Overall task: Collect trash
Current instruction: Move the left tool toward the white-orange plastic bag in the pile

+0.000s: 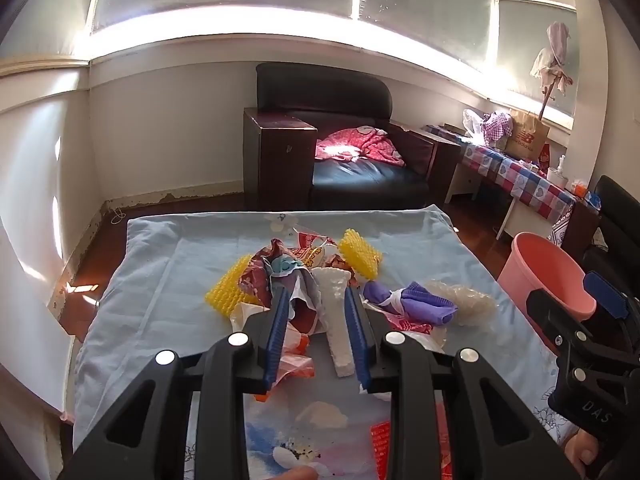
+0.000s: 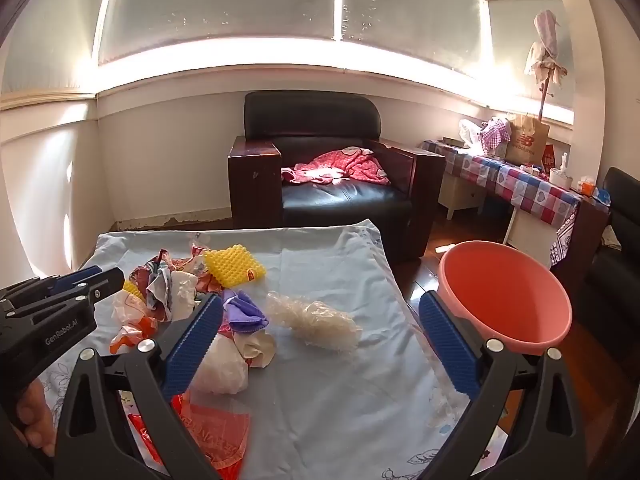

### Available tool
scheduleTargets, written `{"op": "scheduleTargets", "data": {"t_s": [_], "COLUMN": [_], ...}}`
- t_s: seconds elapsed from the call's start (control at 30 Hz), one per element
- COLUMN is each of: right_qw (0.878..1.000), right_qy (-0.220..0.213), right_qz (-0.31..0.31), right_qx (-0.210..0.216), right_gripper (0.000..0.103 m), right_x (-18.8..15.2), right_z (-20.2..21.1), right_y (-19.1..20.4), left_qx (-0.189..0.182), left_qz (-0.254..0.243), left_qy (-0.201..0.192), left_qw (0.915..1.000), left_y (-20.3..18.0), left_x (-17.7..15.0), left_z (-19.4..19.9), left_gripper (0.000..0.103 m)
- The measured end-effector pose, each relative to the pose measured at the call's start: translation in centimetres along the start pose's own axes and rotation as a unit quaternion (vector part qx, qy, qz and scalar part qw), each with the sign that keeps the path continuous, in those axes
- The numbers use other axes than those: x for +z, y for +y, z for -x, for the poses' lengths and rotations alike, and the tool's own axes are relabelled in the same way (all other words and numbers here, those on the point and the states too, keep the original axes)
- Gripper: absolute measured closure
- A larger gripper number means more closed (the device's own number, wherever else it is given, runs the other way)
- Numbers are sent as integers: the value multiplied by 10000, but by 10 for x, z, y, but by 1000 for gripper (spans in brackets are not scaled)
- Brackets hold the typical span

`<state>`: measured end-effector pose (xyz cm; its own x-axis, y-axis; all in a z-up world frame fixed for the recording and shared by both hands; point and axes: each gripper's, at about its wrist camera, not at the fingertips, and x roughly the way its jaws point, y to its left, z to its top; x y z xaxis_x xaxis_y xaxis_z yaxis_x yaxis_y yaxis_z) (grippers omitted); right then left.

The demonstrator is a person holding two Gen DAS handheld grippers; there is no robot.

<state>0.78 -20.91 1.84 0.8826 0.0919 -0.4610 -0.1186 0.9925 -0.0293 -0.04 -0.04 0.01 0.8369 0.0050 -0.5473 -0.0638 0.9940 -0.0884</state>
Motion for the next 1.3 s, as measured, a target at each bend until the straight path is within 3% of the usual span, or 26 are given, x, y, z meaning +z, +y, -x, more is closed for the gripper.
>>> {"op": "scheduleTargets", "data": {"t_s": [1.3], "right_qw": [9999], "right_qy": [-98], "right_qz": [-47], "right_qx": [-12], "right_gripper": [4], "right_x": [3], "right_z": [8], "right_y": [-2], "left_qx": [-17], "left_qz": [33], "left_qy": [-23], "left_qw": [10000], "left_y": [1], "left_x": [3], "left_z": [6], "left_gripper": [75]}}
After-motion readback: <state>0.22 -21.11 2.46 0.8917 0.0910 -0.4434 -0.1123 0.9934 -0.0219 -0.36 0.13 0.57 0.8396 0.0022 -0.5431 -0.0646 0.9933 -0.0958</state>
